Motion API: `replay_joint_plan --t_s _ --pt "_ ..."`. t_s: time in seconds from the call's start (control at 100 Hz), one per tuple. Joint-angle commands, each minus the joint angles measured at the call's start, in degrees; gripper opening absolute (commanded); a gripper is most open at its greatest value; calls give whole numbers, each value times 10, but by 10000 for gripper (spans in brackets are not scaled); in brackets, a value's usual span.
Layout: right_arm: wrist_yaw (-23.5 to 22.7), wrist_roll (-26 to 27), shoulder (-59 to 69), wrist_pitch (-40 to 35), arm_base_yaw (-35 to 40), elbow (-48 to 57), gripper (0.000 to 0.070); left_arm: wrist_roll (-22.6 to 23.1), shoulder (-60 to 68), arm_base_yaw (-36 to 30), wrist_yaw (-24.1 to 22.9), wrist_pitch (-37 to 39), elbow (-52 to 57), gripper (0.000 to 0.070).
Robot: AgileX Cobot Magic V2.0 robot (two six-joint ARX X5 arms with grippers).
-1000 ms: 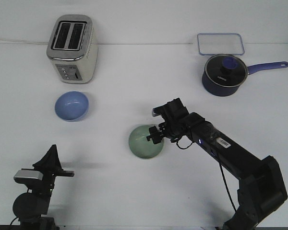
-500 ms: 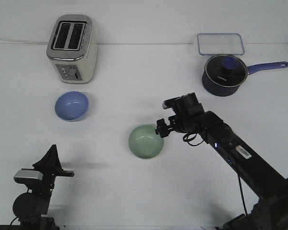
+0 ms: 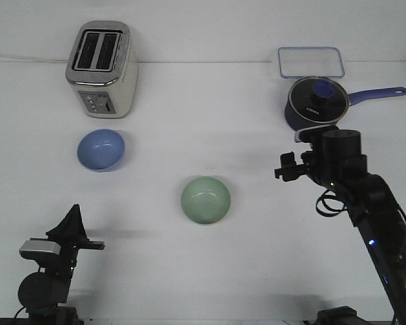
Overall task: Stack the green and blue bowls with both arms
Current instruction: 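Open the right gripper and withdraw it to the rest pose, then raise the left gripper and reach toward the light blue bowl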
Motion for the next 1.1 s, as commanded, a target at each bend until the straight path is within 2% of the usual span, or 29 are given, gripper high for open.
replay_joint_plan --t_s 0.0,0.1,0.24,0.69,0.77,1.09 --pt "1 -18 -18 4 -10 1 427 0 -1 0 0 9 -11 10" --pt "1 -24 -60 19 -24 -19 428 0 -1 0 0 9 -11 10" --pt "1 -26 -125 77 -37 -90 427 0 -1 0 0 9 -11 10" --pt "0 -23 -334 346 -41 -426 428 0 -1 0 0 9 -11 10" --pt "0 -5 -364 391 -40 -464 428 0 -1 0 0 9 -11 10" --pt "16 -5 -396 406 -40 -481 427 0 -1 0 0 9 -11 10"
